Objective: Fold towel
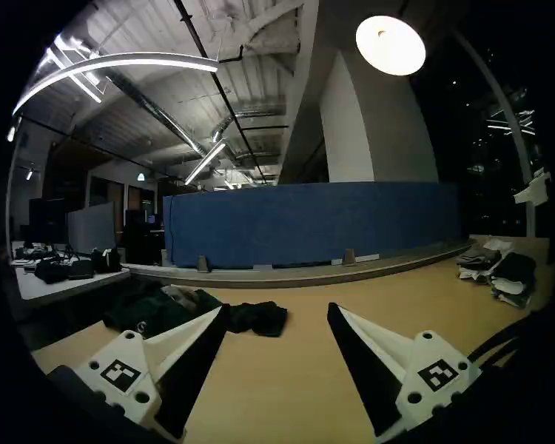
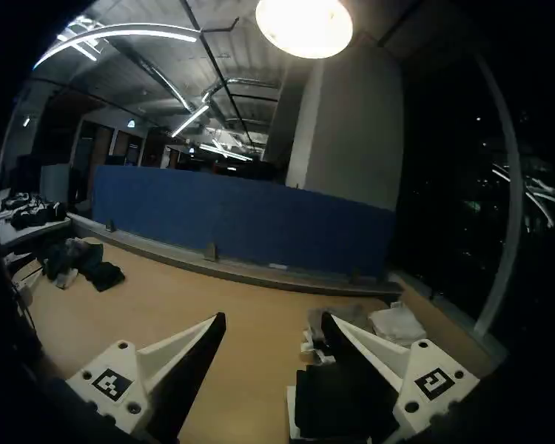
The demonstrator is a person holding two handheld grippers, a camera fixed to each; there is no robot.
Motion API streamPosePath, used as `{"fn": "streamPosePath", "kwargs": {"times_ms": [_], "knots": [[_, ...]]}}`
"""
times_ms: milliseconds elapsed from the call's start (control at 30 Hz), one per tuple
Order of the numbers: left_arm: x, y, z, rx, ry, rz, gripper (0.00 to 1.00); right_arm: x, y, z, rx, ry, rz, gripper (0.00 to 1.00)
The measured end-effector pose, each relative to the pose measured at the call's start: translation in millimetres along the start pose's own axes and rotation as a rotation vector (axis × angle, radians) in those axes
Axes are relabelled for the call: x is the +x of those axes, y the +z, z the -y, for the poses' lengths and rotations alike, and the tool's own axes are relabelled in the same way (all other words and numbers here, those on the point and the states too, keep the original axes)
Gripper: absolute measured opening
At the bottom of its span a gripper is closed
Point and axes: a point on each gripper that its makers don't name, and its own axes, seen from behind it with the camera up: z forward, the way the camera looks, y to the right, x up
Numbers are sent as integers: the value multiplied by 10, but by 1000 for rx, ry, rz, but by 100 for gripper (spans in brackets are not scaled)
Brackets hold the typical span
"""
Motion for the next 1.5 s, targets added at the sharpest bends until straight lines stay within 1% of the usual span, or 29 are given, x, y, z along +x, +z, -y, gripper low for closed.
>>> {"fn": "streamPosePath", "kwargs": {"times_ms": [200,400,500,700,1000,1267,1400,1500], "knots": [[-219,53,39,-4,-22,14,97,-44,67,111,2,-13,-2,100],[-267,81,74,3,-35,19,97,16,114,220,17,-27,-11,100],[-296,90,72,5,-37,22,97,69,125,238,21,-29,-19,100],[-354,78,56,1,-48,32,97,135,106,170,13,-17,-35,100],[-354,64,69,1,-49,37,97,165,63,107,15,5,-55,100],[-347,61,72,2,-47,37,97,216,46,42,32,41,-87,100],[-352,61,70,2,-46,37,97,222,52,24,52,73,-87,100],[-350,63,66,2,-46,37,97,240,57,8,68,83,-90,100]]}}
